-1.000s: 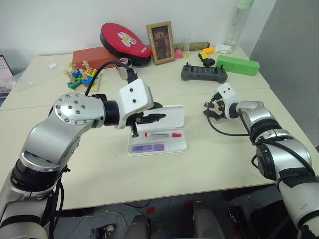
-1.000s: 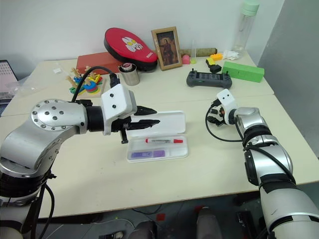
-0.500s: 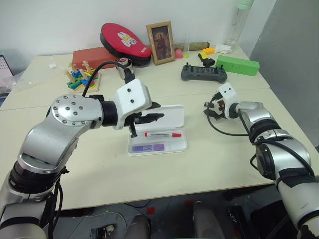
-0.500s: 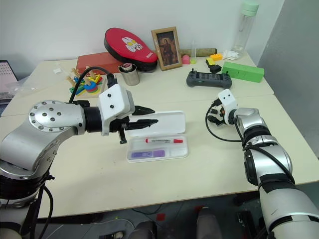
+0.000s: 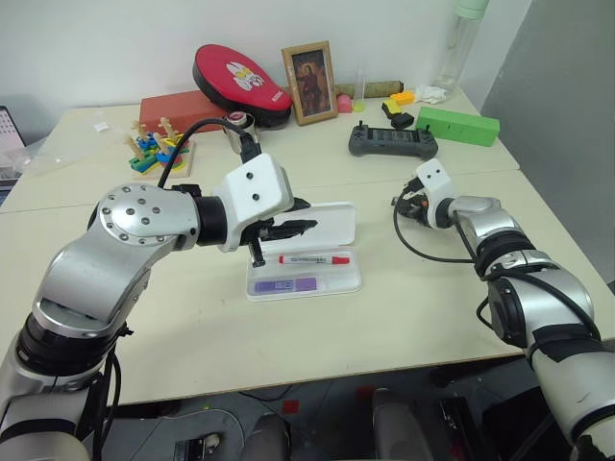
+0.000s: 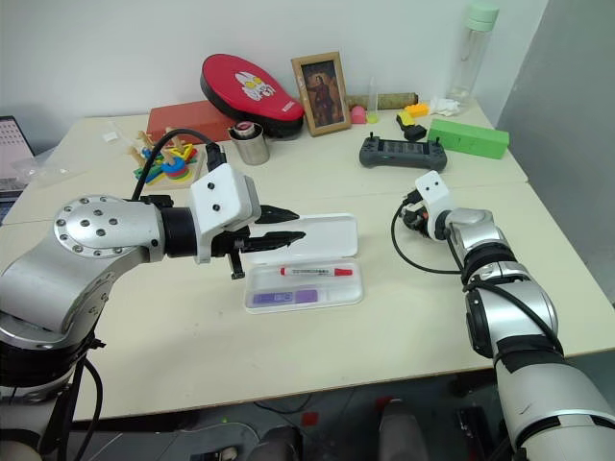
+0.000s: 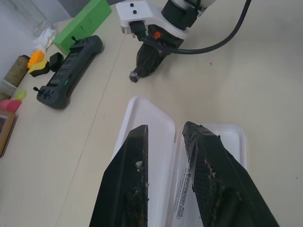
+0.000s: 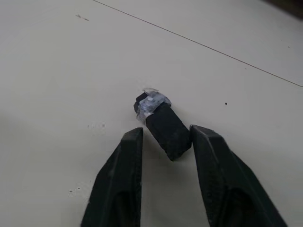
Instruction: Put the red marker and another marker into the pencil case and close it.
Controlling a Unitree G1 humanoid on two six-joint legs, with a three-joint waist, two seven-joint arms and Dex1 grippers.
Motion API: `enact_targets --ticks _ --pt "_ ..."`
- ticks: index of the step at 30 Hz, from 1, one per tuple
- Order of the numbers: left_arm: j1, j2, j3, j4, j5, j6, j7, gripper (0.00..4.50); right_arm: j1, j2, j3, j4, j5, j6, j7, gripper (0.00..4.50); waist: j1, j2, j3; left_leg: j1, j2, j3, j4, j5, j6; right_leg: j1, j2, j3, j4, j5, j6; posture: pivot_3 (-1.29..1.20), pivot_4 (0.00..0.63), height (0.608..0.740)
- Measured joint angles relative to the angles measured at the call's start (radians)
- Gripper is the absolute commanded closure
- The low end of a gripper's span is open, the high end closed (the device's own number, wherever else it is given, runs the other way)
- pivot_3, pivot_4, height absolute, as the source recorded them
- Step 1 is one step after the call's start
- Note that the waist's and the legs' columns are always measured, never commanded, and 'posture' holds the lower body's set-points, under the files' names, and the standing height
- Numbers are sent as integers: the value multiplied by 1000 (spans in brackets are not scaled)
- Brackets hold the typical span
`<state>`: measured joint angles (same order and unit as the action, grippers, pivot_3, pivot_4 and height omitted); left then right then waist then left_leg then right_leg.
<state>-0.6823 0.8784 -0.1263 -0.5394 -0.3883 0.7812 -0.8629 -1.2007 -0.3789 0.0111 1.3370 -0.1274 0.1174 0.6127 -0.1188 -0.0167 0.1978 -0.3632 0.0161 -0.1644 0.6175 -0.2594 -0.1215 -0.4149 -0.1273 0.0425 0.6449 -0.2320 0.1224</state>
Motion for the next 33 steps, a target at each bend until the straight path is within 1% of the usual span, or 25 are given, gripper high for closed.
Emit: enact_targets --ticks 2,4,14,20,24,27,29,32,33 --pt "0 0 0 -1 0 1 0 3267 0 0 0 0 0 -2 -2 4117 0 0 0 0 0 0 0 0 0 0 0 0 0 0 0 0 150 740" --pt "0 0 0 -1 0 2 0 3267 0 0 -1 0 0 -3 -2 4297 0 0 0 0 0 0 0 0 0 0 0 0 0 0 0 0 150 740" --pt "3 0 0 -5 -1 3 2 3267 0 -9 13 0 -15 -19 17 4338 0 0 0 0 0 0 0 0 0 0 0 0 0 0 0 0 150 740" --pt "28 0 10 -11 -3 3 2 3267 3 -50 35 -9 -31 -37 86 4338 -1 0 0 0 0 0 0 0 0 0 0 0 0 0 0 0 150 740" --pt "42 1 21 -17 -5 4 2 3267 22 -80 53 -74 -42 -49 154 4338 -2 0 0 0 0 0 1 0 0 0 0 0 0 0 0 0 150 740" --pt "55 4 41 -20 -10 10 2 3267 80 -114 62 -199 -35 -38 242 4338 -1 0 0 0 0 0 1 0 0 0 0 0 0 0 0 0 150 740" --pt "91 20 67 -30 -25 21 0 3267 185 -156 73 -421 -5 21 350 4338 2 0 0 -1 0 0 2 0 0 0 0 0 0 0 0 0 150 740" --pt "128 33 99 -38 -45 30 -2 3267 320 -203 92 -693 28 134 446 4338 5 0 0 -2 0 0 5 0 1 0 0 0 0 0 0 0 150 740" --pt "151 40 120 -52 -59 38 -4 3267 378 -223 98 -815 44 173 480 4338 7 0 0 -2 0 0 5 -1 2 0 0 0 0 0 0 0 150 740"
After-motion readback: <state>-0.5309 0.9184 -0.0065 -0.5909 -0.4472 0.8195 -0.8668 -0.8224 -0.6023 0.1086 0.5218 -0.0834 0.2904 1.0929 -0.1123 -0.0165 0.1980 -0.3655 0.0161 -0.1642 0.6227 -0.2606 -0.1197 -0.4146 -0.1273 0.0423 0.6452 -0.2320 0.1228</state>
